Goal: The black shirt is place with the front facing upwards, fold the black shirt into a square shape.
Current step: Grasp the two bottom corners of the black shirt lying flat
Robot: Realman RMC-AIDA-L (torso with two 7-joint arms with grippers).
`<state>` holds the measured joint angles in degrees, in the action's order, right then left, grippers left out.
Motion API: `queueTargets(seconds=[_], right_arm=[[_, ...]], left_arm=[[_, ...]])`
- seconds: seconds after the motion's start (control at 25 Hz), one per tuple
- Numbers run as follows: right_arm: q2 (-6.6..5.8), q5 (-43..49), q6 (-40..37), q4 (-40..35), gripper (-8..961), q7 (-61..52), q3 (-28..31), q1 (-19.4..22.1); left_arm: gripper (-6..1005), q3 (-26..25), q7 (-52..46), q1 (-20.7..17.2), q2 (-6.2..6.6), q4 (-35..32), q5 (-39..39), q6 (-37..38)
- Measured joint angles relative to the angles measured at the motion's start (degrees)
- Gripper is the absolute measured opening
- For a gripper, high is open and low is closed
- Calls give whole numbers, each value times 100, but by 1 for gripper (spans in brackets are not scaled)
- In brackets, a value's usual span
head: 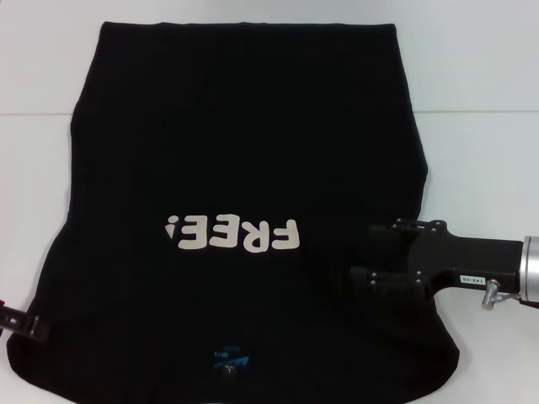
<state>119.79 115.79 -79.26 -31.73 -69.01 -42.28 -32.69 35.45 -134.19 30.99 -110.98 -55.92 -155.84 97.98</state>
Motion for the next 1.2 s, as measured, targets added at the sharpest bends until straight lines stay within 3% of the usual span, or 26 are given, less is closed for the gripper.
queueTargets(seconds=[0.6,1.2], right_arm=[[0,-97,9,0,823,2,6,0],[-13,-182,-53,-22,823,-115,18,30]], left_arm=[[827,200,159,-41,-124,-63,-21,-36],[191,157,330,-122,-186,-86,-160,-177]])
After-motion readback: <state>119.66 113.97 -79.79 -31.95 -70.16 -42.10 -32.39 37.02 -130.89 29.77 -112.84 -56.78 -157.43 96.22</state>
